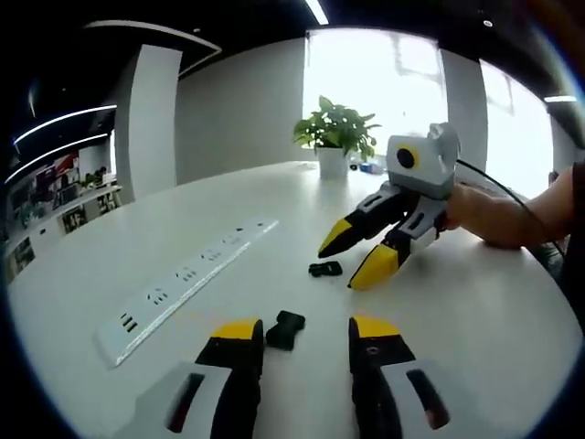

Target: Snap the two parts of the plastic buckle together until the buckle closes and remains connected.

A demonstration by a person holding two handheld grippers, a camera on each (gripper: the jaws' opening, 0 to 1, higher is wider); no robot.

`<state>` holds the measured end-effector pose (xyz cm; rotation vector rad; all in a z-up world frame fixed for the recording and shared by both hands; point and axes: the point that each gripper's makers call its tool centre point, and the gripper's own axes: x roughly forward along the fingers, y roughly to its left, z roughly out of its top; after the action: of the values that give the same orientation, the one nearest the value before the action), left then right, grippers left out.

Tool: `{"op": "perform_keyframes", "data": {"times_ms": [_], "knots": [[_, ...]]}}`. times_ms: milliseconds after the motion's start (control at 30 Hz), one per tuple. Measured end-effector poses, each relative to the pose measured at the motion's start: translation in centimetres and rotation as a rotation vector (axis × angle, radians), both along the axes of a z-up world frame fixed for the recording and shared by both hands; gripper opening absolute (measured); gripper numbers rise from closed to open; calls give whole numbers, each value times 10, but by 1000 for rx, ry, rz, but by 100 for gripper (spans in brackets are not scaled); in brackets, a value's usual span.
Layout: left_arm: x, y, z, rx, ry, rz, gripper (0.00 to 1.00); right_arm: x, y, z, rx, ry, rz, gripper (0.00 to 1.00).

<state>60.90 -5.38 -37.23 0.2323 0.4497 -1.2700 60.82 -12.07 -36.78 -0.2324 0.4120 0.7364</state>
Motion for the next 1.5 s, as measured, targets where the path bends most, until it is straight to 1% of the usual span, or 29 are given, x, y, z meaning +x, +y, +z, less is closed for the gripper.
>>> {"op": "perform_keyframes", "data": {"times_ms": [133,333,500,700,800,867,967,1100,1167,1300,1433,1500], "knots": [[3,2,-4,10,13,17,34,0,0,0,-3,-1,2,32],[0,1,-4,10,25,-3,30,-1,1,-3,-8,12,4,32],[0,1,-6,14,25,-3,30,-1,1,-4,-11,16,4,31],[6,2,-6,15,26,26,28,2,-1,-5,-10,22,-10,30],[7,2,-6,22,16,32,25,1,-1,-6,-10,23,-17,29],[9,2,-6,34,-1,34,23,0,0,-6,-17,12,-13,26],[10,3,-7,40,-9,35,23,1,-2,-5,-17,10,-28,25],[11,3,-6,31,-1,47,23,3,-7,-5,-2,14,-75,23],[11,2,-6,28,3,51,23,3,-6,-5,-7,9,-80,22],[13,2,-7,36,-23,60,23,5,-6,-5,-17,2,-84,21],[13,1,-8,34,-34,68,22,2,-4,-4,-25,-8,-88,20],[12,0,-8,29,-41,78,21,2,-3,-4,-20,-13,-105,20]]}}
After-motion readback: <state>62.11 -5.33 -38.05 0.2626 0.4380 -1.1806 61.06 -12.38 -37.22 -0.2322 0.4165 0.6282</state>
